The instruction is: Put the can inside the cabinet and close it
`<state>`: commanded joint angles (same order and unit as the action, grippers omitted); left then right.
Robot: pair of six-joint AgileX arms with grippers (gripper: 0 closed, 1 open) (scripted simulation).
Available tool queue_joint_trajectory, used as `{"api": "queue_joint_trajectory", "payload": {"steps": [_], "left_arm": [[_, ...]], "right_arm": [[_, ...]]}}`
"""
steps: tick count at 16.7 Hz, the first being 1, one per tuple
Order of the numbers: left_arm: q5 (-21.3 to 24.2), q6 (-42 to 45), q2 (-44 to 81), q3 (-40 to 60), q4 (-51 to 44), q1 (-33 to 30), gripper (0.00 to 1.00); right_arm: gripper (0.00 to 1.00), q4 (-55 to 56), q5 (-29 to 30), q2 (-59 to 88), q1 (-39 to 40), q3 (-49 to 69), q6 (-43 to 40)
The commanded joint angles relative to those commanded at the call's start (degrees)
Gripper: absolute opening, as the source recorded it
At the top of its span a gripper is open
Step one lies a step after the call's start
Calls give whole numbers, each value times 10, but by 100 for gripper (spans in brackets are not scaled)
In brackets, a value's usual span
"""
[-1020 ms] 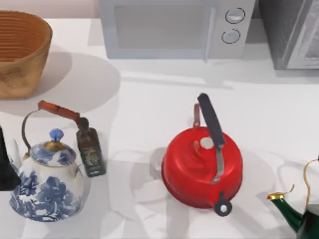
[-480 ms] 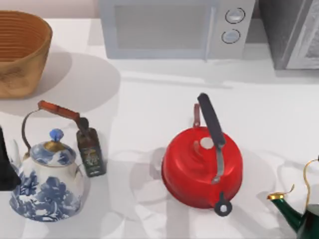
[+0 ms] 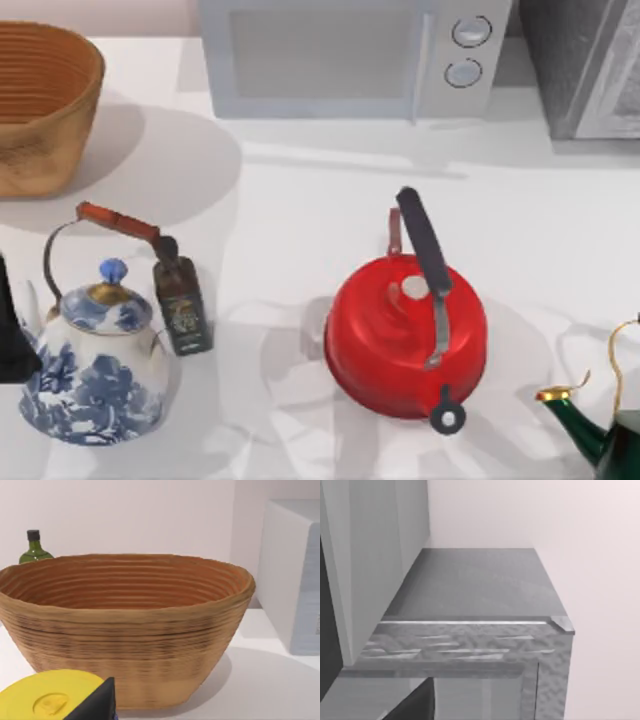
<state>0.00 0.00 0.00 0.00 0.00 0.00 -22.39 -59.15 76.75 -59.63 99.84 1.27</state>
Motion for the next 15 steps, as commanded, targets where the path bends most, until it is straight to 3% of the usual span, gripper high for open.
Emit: {"api": "queue_joint_trajectory", "payload": {"steps": [4, 7, 10, 15], "left_arm": [[0, 0, 0, 0, 0, 0, 100], [0, 0, 0, 0, 0, 0, 100], [0, 0, 0, 0, 0, 0, 100], [0, 0, 0, 0, 0, 0, 100]], "right_arm": [[100, -1, 18, 4, 16, 3, 0], [100, -9, 85, 11, 83, 7, 0], [100, -18, 201, 16, 198, 11, 0], [100, -27, 463, 12, 461, 15, 0]]}}
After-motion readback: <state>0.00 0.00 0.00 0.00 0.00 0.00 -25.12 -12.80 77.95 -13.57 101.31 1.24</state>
